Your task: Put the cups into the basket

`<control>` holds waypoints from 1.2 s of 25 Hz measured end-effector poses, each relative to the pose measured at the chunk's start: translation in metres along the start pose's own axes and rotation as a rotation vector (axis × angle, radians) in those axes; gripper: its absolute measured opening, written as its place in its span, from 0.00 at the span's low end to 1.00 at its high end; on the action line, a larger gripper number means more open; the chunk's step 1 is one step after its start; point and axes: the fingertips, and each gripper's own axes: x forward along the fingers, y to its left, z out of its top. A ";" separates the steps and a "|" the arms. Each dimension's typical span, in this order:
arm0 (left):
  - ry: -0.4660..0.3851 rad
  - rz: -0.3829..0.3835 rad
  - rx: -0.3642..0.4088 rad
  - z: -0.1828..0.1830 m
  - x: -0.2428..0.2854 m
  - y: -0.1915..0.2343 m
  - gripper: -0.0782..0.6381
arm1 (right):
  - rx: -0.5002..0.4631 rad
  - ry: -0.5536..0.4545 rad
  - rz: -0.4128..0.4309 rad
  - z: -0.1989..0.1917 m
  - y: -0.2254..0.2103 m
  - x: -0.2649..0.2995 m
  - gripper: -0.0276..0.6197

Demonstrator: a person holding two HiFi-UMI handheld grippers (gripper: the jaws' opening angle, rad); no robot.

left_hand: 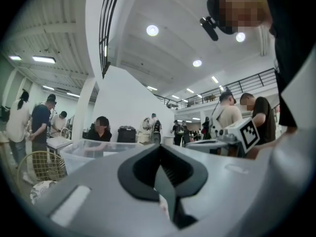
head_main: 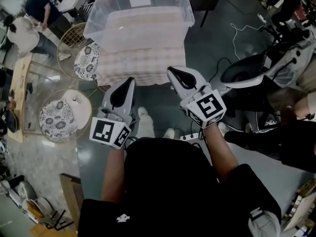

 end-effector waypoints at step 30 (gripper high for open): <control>-0.033 0.027 -0.036 -0.001 0.073 0.159 0.11 | 0.039 0.095 -0.070 -0.020 -0.065 0.146 0.05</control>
